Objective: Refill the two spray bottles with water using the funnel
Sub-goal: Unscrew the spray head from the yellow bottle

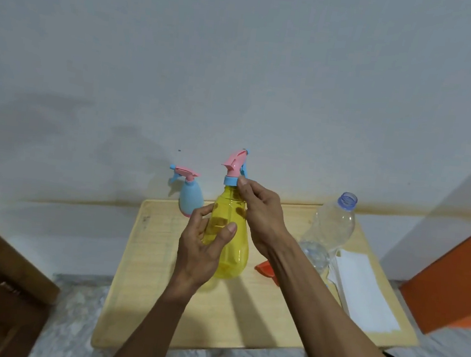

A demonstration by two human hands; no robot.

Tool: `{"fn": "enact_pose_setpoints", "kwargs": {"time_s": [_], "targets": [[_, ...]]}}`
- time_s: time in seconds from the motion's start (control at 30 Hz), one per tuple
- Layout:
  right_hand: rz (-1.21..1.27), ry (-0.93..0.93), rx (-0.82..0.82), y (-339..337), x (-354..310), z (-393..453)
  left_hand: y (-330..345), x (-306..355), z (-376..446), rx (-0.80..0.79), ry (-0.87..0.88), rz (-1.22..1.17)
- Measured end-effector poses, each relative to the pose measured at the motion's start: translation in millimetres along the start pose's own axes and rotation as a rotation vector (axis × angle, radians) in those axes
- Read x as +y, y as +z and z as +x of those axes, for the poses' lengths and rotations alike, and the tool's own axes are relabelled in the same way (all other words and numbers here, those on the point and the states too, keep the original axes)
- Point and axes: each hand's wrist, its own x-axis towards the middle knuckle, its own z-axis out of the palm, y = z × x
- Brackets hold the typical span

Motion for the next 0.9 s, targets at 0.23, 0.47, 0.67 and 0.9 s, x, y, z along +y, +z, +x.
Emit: {"fn": "enact_pose_setpoints", "kwargs": {"time_s": [0.23, 0.47, 0.67, 0.9], "targets": [[-0.182, -0.053, 0.054, 11.4, -11.9, 3.5, -8.3, -4.3, 3.4, 0.023, 0.061, 0.167], [-0.362, -0.153, 0.094, 11.8, -10.2, 3.4, -17.7, -13.2, 2.1, 0.009, 0.063, 0.185], [-0.153, -0.294, 0.323, 1.4, -25.0, 6.2, -33.1, -46.4, -8.6, -0.01, 0.027, 0.271], [-0.144, -0.205, 0.441, -45.2, 4.2, 38.7, -53.1, -91.4, -4.4, 0.077, -0.138, 0.243]]}}
